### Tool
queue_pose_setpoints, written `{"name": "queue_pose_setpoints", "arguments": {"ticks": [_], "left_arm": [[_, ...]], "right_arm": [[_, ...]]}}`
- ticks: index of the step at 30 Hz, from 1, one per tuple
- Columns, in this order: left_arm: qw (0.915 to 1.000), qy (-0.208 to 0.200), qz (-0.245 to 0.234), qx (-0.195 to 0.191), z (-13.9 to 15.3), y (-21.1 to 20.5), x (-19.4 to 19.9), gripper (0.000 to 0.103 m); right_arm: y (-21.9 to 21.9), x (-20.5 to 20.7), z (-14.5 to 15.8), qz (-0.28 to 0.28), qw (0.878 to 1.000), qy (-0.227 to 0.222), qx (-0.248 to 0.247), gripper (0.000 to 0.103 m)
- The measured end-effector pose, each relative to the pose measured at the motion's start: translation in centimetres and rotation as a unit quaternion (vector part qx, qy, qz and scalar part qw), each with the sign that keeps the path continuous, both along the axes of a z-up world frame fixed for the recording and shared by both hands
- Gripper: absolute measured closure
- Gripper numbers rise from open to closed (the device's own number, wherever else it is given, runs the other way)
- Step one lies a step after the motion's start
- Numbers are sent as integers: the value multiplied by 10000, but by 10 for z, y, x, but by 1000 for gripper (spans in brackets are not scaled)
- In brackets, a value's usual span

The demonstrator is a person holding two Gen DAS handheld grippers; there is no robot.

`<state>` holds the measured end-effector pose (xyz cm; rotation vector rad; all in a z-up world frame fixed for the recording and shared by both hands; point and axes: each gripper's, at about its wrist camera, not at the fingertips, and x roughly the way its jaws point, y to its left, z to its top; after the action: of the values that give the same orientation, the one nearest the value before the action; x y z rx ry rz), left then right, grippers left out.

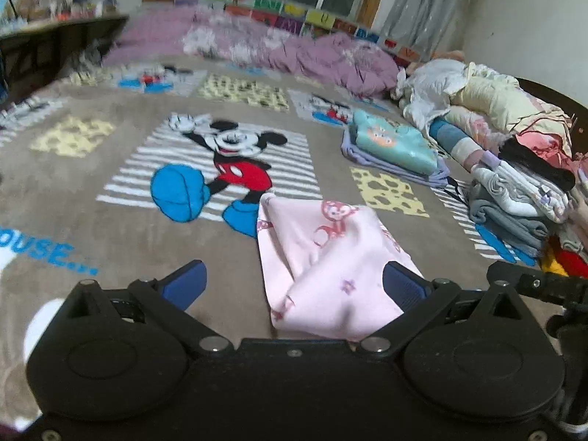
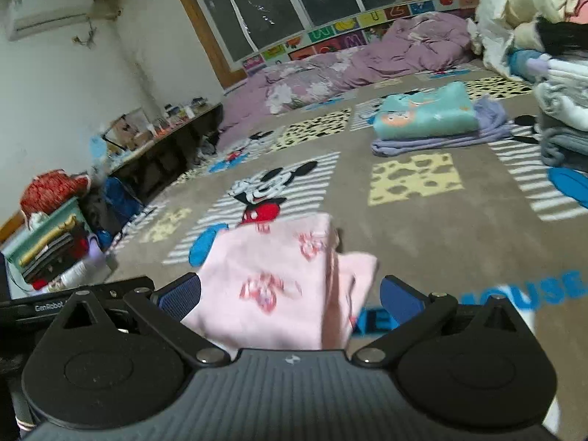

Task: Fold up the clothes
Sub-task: 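Grasp the pink garment edge with both grippers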

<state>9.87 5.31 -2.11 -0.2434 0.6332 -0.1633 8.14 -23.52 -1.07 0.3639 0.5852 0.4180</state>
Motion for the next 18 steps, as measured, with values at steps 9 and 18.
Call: {"name": "queue_pose_setpoints", "arguments": {"ticks": [9, 18], "left_arm": [[9982, 307, -71, -506, -8, 26, 61, 1], [9870, 868, -297, -1318, -27, 38, 116, 29]], "right_arm": [[-3, 73, -7, 467, 9981, 390, 138, 0], [0, 140, -26, 705, 9940, 734, 406, 20]]}}
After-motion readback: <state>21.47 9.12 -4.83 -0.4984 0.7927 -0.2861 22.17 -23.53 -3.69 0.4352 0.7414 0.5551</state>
